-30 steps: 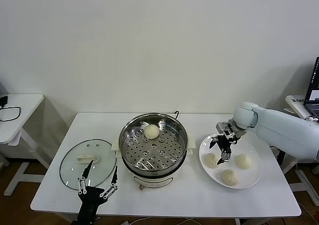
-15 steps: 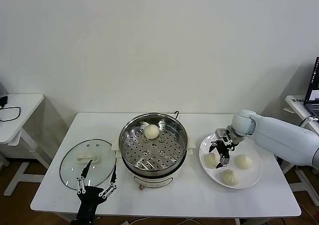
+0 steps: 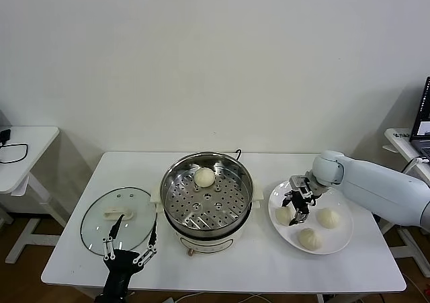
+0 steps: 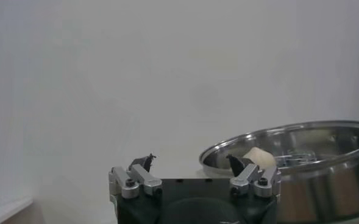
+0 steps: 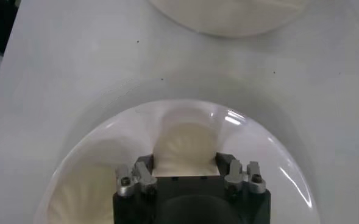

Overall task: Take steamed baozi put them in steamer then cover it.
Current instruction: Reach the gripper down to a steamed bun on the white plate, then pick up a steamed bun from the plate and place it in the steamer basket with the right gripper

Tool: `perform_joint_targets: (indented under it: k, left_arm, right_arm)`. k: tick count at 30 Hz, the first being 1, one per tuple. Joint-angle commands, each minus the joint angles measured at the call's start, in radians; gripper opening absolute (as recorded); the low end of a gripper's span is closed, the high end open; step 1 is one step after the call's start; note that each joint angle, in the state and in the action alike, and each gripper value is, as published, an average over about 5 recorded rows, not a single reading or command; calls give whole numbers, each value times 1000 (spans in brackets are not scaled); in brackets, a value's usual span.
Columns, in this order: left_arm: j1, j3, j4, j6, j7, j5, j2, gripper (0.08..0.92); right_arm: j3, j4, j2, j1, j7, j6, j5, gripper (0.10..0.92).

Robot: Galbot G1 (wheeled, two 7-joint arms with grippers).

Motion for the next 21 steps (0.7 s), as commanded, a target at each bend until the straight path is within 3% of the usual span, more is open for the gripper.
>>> perform_joint_targets:
  k: [1, 11, 21]
  left_arm:
    - [0, 1, -5, 2, 0, -1, 1, 823]
    - [1, 9, -23, 5, -1, -1, 6, 823]
    - [-18, 24, -18, 7, -4, 3, 13, 823]
  right_arm:
    - [-7, 32, -13, 79, -37, 2, 0, 669]
    - [-197, 81, 75, 543, -210, -12, 159, 637]
    - [-314, 193, 297, 737, -135, -136, 422, 632]
